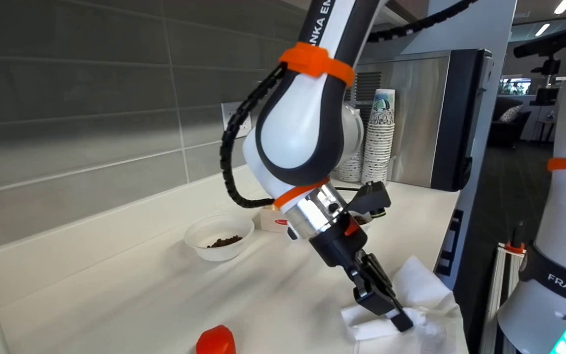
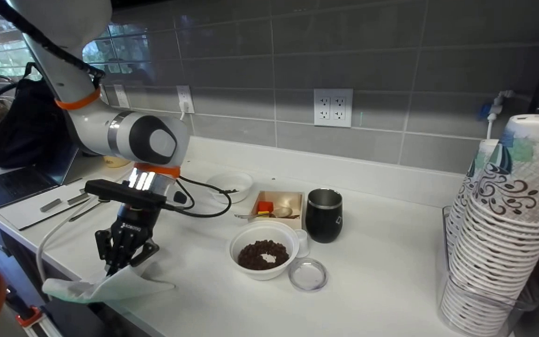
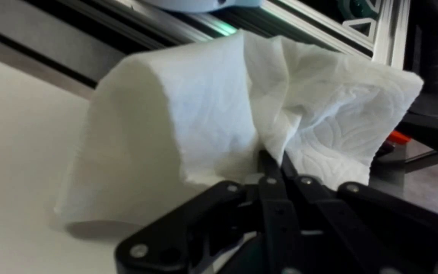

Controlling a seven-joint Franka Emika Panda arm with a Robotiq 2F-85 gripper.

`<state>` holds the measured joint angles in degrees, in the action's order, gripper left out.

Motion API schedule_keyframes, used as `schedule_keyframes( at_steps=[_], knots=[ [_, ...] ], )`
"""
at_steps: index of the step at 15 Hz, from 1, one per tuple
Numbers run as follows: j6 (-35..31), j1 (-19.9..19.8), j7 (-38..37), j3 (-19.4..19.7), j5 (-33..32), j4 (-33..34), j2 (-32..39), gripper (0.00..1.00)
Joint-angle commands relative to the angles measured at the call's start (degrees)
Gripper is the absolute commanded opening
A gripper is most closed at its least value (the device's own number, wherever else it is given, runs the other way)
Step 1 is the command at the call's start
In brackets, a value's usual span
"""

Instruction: Use the napkin to wipe the surface

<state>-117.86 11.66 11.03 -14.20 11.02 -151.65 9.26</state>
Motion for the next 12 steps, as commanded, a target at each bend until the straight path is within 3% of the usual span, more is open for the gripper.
schedule_keyframes(
  at_steps=[1,7,12],
  knots=[
    [3.4,-0.4,-10.2,2.8,-6.1,-2.6,-3.7,0.01],
    [-0.1,0.5,-25.8,4.8,-22.0,-2.1,-5.3,0.01],
    [-5.2,2.3,-27.7,1.6,-22.9,0.4,-10.7,0.01]
  ],
)
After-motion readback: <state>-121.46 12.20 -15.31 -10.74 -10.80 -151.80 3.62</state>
